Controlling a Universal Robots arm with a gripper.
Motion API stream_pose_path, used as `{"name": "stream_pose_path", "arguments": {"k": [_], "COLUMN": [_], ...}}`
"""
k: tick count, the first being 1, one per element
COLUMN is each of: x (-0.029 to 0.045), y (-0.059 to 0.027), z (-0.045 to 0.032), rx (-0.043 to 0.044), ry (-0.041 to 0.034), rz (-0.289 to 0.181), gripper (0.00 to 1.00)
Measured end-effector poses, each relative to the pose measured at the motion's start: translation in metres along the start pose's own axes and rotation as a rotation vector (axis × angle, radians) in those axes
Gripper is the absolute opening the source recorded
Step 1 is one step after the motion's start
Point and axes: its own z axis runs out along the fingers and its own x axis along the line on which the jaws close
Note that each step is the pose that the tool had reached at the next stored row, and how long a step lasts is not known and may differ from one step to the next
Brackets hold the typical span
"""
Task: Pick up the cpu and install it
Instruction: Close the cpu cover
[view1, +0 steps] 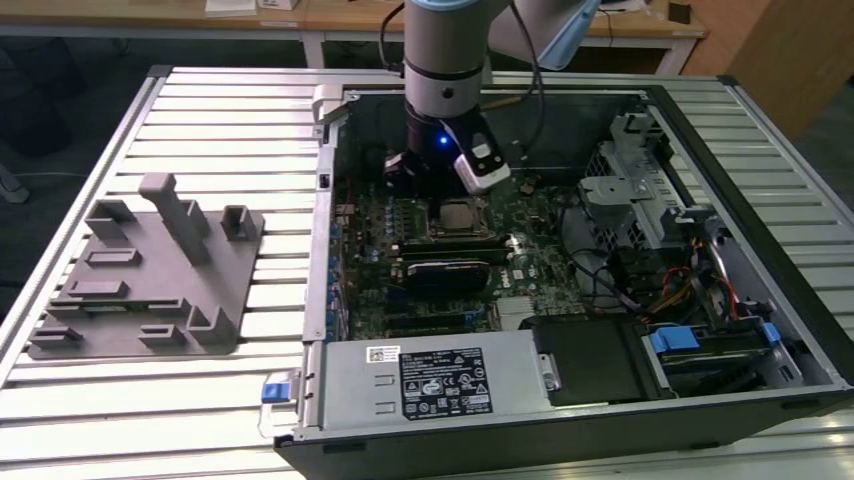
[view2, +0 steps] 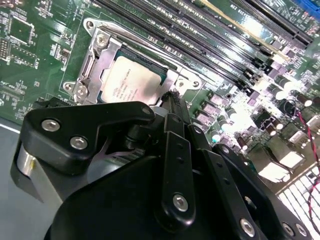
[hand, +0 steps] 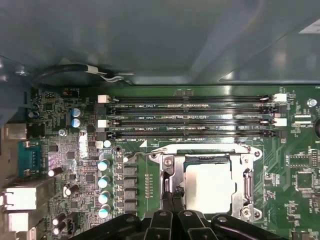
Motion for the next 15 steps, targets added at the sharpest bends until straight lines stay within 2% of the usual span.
{"name": "stream_pose_path", "arguments": {"k": [15], "x": [-0.0004], "y": [0.0003], "z": [-0.0239], "rx": [-0.0001], "ry": [-0.0031], "rz": [0.000], "gripper": [0.11]}}
